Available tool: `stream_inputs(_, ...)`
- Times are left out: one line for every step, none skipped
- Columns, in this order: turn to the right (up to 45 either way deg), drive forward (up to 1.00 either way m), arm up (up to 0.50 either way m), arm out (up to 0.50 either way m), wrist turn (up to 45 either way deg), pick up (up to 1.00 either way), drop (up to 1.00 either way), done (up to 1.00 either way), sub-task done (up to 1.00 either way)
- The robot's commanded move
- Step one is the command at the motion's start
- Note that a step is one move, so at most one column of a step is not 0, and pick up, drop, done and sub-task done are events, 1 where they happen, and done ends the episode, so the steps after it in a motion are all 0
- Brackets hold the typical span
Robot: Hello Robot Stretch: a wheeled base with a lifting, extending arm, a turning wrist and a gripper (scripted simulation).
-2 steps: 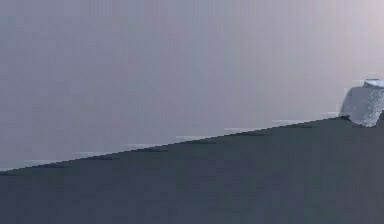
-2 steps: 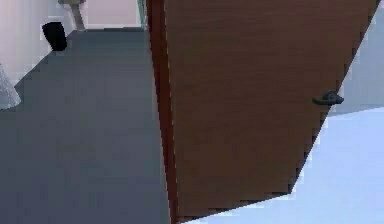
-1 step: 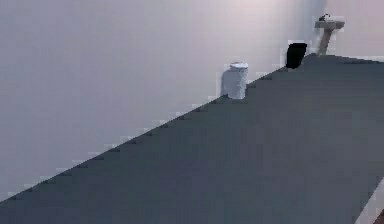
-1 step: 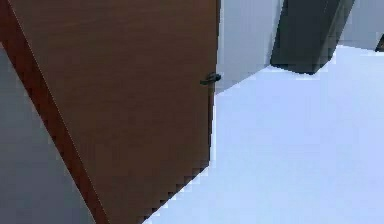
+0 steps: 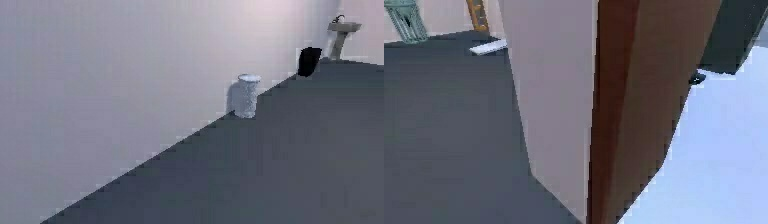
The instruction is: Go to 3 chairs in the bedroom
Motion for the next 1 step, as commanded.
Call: stream_inputs(36.0, 0.0, 0.0, 0.0, 0.0, 0.0, 0.0, 0.0, 0.0)
